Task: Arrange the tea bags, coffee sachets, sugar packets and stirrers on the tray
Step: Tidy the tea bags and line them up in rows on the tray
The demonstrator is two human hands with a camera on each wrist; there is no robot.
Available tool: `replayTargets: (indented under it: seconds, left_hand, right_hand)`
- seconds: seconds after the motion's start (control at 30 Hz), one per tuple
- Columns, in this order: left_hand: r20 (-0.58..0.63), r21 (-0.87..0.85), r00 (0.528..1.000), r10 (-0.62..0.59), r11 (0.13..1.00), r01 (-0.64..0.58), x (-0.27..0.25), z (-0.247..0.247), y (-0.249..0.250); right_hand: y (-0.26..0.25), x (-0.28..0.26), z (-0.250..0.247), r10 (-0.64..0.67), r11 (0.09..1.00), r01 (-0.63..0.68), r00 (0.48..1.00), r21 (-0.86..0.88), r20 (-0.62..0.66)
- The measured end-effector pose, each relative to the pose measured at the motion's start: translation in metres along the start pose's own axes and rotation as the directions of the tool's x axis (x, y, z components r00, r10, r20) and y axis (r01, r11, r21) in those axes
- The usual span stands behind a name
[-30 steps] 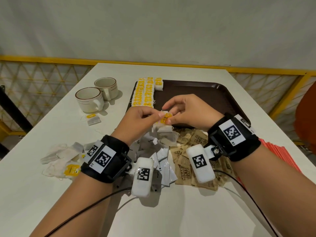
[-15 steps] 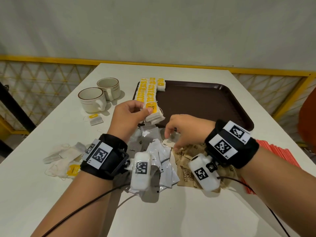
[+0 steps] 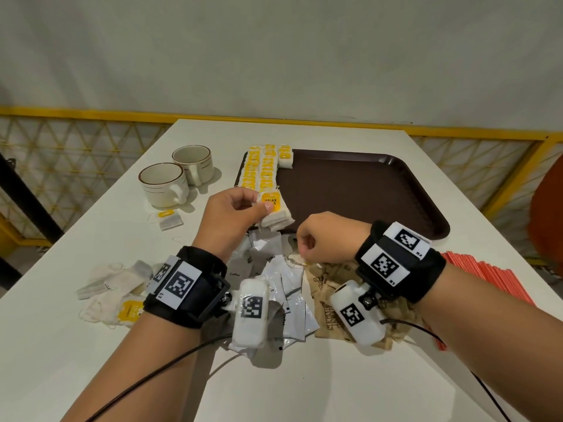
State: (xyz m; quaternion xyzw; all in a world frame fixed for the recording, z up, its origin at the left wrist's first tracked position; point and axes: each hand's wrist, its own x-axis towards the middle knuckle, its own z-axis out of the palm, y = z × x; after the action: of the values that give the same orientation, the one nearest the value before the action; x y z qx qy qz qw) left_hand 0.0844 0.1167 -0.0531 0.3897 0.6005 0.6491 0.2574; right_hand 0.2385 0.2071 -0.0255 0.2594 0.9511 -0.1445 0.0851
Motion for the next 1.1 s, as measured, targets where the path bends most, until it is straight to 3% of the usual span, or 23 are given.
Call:
replayTargets:
  seconds: [0.1, 0.17, 0.23, 0.33, 0.4, 0.47, 0.53, 0.67, 0.8, 0.97, 1.1]
  left_hand:
    - [-0.013, -0.008, 1.0, 0.011, 1.0, -0.011, 0.001, 0.0, 0.001]
    - [-0.033, -0.028, 0.999, 0.015, 0.999, -0.016, 0.004, 0.002, 0.005]
    - [-0.039, -0.01, 0.999, 0.02, 1.0, -0.02, 0.011, 0.004, 0.012]
    - [-0.012, 0.114, 1.0, 0.018, 0.993, -0.016, 0.034, 0.008, 0.023]
    - [0.035, 0.155, 0.999, 0.01, 0.988, -0.015, 0.057, 0.012, 0.029]
    - [0.07, 0.182, 0.997, -0.022, 0.983, 0.009, 0.084, 0.016, 0.032]
    - [0.099, 0.214, 0.993, -0.062, 0.976, 0.04, 0.112, 0.021, 0.031]
    - [0.159, 0.377, 0.978, -0.134, 0.924, 0.065, 0.161, 0.031, 0.025]
    - [0.244, 0.505, 0.939, -0.242, 0.858, 0.09, 0.198, 0.043, 0.017]
    - [0.354, 0.698, 0.874, -0.332, 0.716, -0.01, 0.226, 0.056, 0.01]
    - [0.387, 0.736, 0.841, -0.378, 0.677, -0.034, 0.24, 0.057, 0.006]
  right_hand:
    - [0.009, -0.006, -0.018, -0.016, 0.982, 0.035, 0.994, 0.188, -0.106]
    - [0.015, -0.008, -0.029, 0.06, 0.893, 0.026, 0.983, 0.45, -0.176]
    - [0.019, -0.008, -0.039, 0.171, 0.652, 0.014, 0.971, 0.758, -0.165]
    - [0.028, 0.001, -0.055, 0.239, 0.276, 0.085, 0.959, 0.957, -0.154]
    - [0.039, 0.013, -0.064, 0.266, 0.124, 0.153, 0.947, 0.98, -0.182]
    - [0.051, 0.027, -0.07, 0.28, 0.065, 0.195, 0.938, 0.979, -0.205]
    - [0.062, 0.041, -0.073, 0.285, 0.104, 0.205, 0.931, 0.973, -0.227]
    - [0.081, 0.068, -0.076, 0.261, 0.441, 0.114, 0.933, 0.89, -0.249]
    - [0.099, 0.096, -0.078, 0.237, 0.702, -0.03, 0.952, 0.711, -0.194]
    - [0.102, 0.125, -0.072, 0.275, 0.715, -0.057, 0.94, 0.697, -0.205]
    - [0.099, 0.143, -0.065, 0.245, 0.68, -0.077, 0.961, 0.729, -0.128]
